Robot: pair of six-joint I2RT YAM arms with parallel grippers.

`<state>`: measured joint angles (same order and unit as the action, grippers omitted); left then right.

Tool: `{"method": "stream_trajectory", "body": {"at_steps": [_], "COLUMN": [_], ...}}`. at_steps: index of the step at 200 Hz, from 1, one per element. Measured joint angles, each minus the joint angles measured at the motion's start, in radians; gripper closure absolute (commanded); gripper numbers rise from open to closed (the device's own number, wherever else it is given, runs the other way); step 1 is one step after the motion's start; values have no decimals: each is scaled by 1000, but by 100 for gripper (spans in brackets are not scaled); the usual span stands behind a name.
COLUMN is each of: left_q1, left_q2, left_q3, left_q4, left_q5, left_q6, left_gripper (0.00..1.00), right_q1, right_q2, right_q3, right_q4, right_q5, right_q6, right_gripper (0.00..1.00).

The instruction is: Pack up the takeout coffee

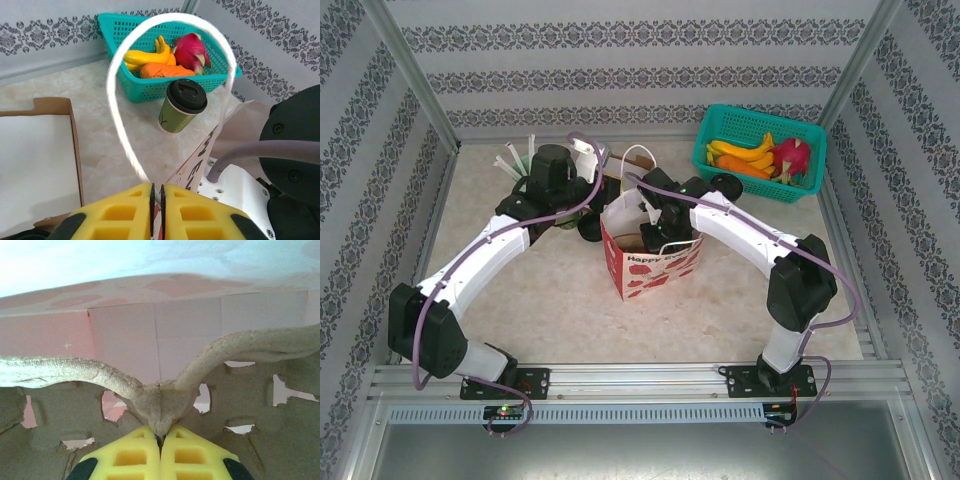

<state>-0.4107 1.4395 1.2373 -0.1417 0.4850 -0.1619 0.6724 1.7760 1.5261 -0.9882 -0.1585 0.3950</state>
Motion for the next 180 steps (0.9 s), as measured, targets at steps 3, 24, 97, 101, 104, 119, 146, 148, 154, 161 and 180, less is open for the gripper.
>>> {"method": "stream_trajectory", "body": {"at_steps": [3,24,97,101,104,119,146,148,154,161,180], "left_q1": [1,0,0,0,0,0,0,0,0,0,0], "left_q2": [2,8,8,8,9,13,20,21,21,21,21], "left_q3": [0,6,29,29,30,35,39,39,39,39,42], "left_q4": [0,0,0,0,0,0,0,0,0,0,0], "left_q5": [3,20,29,27,26,16,-2,-3,-3,-3,-6], "left_q6": [-1,-4,-49,-53,-57,-74,-96,-98,-100,-102,-105], "left_gripper": [92,100,100,100,100,100,100,100,100,100,100], "right_q1": [0,0,16,18,18,18,20,20,20,20,20], "right_q2": [0,-1,20,24,28,37,37,37,37,37,38], "right_q3": [-2,-16,-28,-28,-28,-30,-35,-36,-40,-46,-63], "right_q4": [0,2,-6,-6,-7,-6,-8,-8,-9,-9,-9], "right_q5": [0,7,45,47,49,53,57,57,57,57,61], "right_q6": [0,0,22,23,26,27,30,30,31,35,46], "right_gripper": [100,100,100,100,100,100,100,100,100,100,100]}}
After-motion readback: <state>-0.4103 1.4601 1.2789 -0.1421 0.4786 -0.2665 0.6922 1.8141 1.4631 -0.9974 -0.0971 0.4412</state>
